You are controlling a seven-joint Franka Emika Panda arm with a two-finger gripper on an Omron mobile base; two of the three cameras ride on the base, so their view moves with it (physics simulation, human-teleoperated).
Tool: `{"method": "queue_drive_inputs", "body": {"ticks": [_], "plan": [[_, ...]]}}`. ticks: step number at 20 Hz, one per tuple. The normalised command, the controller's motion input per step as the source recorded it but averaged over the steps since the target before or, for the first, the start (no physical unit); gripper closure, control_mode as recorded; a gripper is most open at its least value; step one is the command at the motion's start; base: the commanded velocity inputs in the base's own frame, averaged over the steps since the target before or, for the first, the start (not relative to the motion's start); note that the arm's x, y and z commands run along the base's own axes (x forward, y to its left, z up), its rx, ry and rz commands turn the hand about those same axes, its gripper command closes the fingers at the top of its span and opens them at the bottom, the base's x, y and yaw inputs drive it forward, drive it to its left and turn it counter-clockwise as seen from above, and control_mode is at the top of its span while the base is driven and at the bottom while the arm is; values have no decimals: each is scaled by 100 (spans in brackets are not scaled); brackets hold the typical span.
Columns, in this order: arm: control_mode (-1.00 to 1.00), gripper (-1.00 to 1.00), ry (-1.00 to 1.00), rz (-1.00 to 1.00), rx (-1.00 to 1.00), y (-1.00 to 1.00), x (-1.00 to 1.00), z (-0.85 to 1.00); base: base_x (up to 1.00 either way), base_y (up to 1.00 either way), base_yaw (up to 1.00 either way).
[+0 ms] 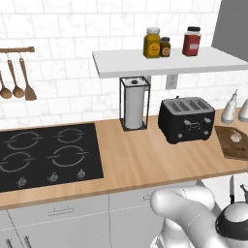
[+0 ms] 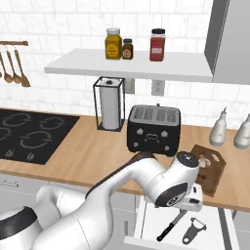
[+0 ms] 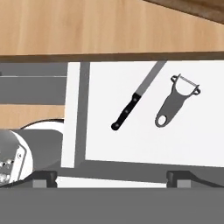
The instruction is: Place the appropriate cutting tool for cutting the garlic skin on the cutting board.
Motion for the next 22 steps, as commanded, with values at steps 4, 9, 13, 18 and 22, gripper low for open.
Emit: {"method": "queue_drive_inputs", "body": {"ticks": [4, 9, 13, 18, 22], "plan": [[-100, -100, 2, -1, 0, -42, -20, -34, 0, 0, 0], [-100, -100, 5, -1, 0, -27, -7, -35, 0, 0, 0], [-100, -100, 4, 0, 0, -26, -1, -21, 0, 0, 0], [-100, -100, 4, -1, 0, -14, -1, -18, 0, 0, 0], [-100, -100, 1, -1, 0, 0, 0, -24, 0, 0, 0]]}}
